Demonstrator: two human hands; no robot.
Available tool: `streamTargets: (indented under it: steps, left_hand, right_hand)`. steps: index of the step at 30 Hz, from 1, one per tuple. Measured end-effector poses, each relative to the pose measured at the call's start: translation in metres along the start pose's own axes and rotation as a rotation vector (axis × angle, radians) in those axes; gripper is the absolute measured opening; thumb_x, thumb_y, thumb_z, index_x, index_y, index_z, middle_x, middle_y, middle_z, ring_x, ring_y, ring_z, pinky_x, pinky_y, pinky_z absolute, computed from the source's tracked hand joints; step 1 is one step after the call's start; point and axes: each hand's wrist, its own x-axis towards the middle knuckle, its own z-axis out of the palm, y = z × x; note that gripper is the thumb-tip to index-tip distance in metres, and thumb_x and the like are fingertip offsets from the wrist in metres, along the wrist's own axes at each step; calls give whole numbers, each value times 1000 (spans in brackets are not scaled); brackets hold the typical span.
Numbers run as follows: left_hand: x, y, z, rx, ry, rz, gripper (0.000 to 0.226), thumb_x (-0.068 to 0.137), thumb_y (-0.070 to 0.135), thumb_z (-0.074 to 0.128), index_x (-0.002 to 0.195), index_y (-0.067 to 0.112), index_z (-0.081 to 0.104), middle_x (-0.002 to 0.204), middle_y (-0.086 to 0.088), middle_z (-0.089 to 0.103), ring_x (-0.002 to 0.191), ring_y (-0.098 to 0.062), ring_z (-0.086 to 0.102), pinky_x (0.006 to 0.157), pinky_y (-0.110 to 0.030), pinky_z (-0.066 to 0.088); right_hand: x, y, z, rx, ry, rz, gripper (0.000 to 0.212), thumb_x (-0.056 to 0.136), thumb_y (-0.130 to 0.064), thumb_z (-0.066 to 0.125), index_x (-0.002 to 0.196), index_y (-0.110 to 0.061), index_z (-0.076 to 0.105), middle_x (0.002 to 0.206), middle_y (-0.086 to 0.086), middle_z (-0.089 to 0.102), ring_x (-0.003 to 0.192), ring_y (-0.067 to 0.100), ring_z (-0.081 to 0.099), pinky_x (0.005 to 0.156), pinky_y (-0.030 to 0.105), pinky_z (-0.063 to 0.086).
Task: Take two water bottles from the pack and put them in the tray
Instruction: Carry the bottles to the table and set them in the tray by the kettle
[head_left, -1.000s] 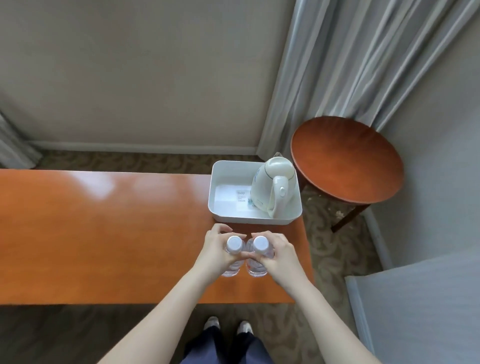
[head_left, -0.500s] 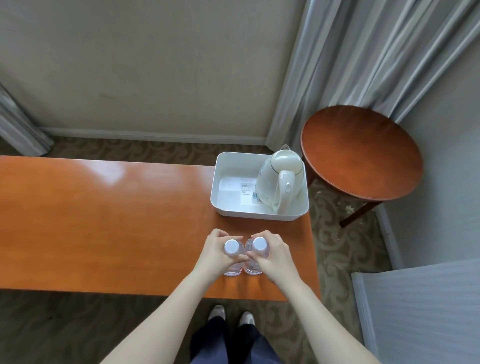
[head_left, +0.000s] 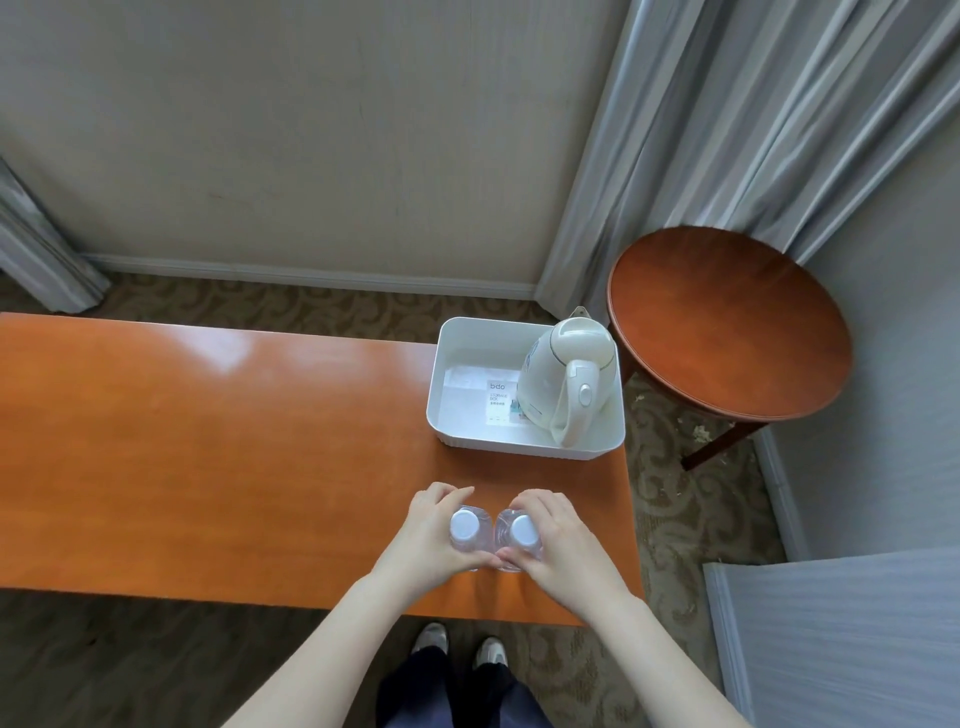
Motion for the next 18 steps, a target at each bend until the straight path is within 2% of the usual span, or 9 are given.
streamTargets:
  steps: [2, 4, 6, 8, 9, 11, 14, 16, 18]
  left_hand:
    - [-6, 4, -12, 126, -40, 37, 98, 62, 59, 76, 144, 25, 32, 136, 6, 38, 127, -12, 33, 102, -25, 35]
    - [-13, 11, -24, 437, 2, 126, 93, 67, 65, 67, 143, 28, 30, 134, 6, 39, 125, -16, 37, 99, -34, 40]
    - [-19, 19, -31, 726, 103, 238, 80, 65, 64, 67, 133, 27, 46, 121, 1, 53, 111, -21, 50, 87, -37, 45]
    - [-23, 28, -29, 890, 133, 311, 63, 50, 60, 79, 101, 23, 68, 88, 0, 67, 79, -20, 63, 65, -34, 52]
    - [-22, 28, -24, 921, 147, 343, 55, 43, 56, 82, 86, 23, 71, 74, 1, 67, 65, -19, 63, 56, -31, 51]
    - [-18, 29, -17, 934, 133, 350, 44, 42, 50, 84, 73, 22, 70, 58, 3, 62, 50, -17, 59, 47, -27, 47]
    - [-12, 25, -10, 905, 58, 310, 37, 56, 42, 81, 78, 18, 65, 57, 1, 59, 49, -17, 57, 47, -25, 43]
    - [-11, 24, -11, 879, 46, 308, 35, 58, 41, 81, 78, 19, 64, 56, 2, 57, 47, -14, 53, 44, -25, 40]
    - [-8, 23, -13, 796, 45, 289, 31, 82, 38, 64, 101, 15, 56, 77, -4, 62, 63, -17, 51, 57, -27, 38]
  right_hand:
    - [-2, -2, -5, -128, -5, -5, 57, 77, -55, 61, 124, -25, 47, 121, -8, 51, 112, 14, 45, 85, 31, 46]
    - [-4, -7, -10, -251, 12, -30, 60, 76, -57, 60, 125, -24, 47, 113, -5, 53, 104, 18, 50, 78, 32, 47]
    - [-6, -13, -13, -351, 56, -75, 56, 72, -53, 67, 116, -21, 54, 96, -2, 58, 87, 20, 56, 65, 32, 49]
    - [-5, -20, -15, -416, 82, -94, 49, 69, -49, 72, 107, -20, 59, 84, -2, 61, 76, 19, 58, 57, 30, 50]
    - [-4, -23, -15, -433, 72, -85, 46, 70, -48, 72, 104, -20, 60, 82, -1, 62, 75, 20, 59, 57, 31, 50]
    - [-1, -29, -15, -450, 48, -52, 41, 73, -47, 70, 101, -19, 60, 81, 0, 63, 77, 22, 60, 59, 33, 49]
    - [2, -33, -11, -455, 9, -2, 37, 84, -46, 58, 107, -18, 52, 92, 3, 62, 88, 25, 57, 68, 35, 46]
    - [3, -35, -8, -442, -12, 20, 36, 89, -43, 50, 114, -18, 45, 99, 4, 60, 94, 25, 54, 72, 35, 44]
    - [6, -37, -8, -408, -14, 41, 35, 90, -39, 48, 118, -18, 43, 101, 5, 60, 95, 24, 53, 74, 34, 45]
